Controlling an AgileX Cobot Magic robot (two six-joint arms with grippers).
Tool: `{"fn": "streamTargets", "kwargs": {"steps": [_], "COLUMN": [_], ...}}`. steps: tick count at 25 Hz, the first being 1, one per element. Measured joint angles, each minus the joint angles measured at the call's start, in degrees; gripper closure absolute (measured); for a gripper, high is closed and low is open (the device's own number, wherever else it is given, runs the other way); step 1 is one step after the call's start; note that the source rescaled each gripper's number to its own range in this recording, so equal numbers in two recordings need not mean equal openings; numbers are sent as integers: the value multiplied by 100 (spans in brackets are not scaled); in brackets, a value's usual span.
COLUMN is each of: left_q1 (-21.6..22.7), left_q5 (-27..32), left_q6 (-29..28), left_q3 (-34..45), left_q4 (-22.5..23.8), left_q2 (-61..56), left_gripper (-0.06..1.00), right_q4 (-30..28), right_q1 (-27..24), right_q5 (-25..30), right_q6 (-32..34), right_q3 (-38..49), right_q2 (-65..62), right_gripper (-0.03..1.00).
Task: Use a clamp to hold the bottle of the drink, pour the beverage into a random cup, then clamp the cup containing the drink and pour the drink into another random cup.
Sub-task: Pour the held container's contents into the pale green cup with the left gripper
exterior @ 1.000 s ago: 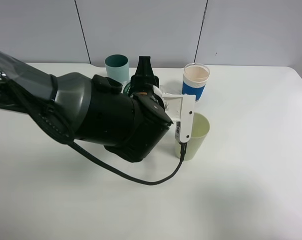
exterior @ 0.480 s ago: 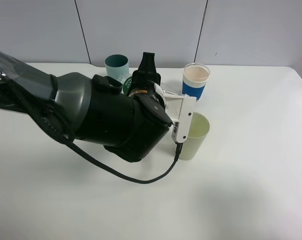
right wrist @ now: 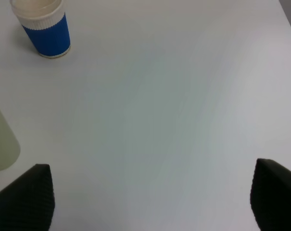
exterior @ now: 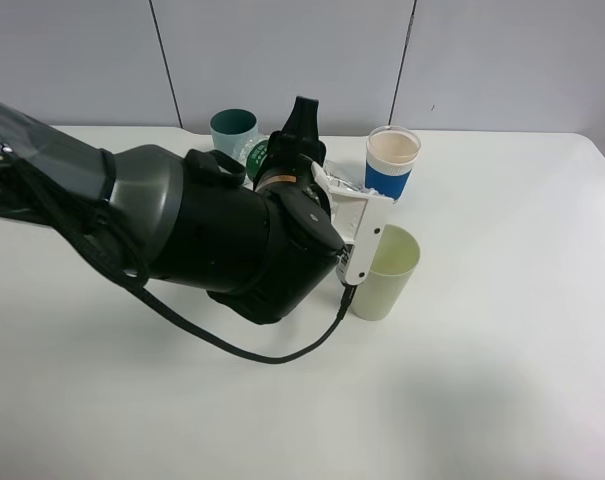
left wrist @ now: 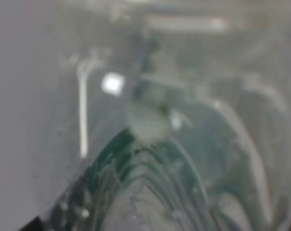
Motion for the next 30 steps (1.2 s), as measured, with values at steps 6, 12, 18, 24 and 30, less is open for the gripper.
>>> {"fn": "streamTargets", "kwargs": {"steps": [6, 12, 18, 24, 30], "left_q1": [0, 0, 0, 0, 0], "left_q5": [-118, -345, -361, -365, -403], "left_q6": [258, 310, 488, 729, 797], "left_q3": [0, 0, 0, 0, 0], "left_q4": [74, 94, 133, 145, 156], "left_q2": [0, 0, 0, 0, 0], "left_gripper": [91, 91, 91, 91, 91], "right_q4": [0, 0, 0, 0, 0], "right_q1": [0, 0, 0, 0, 0], "right_q5": [0, 0, 0, 0, 0], "right_q6": [0, 0, 0, 0, 0], "right_q3": [0, 0, 0, 0, 0], "right_q2": [0, 0, 0, 0, 0], "right_gripper": [46, 46, 46, 46, 46]}}
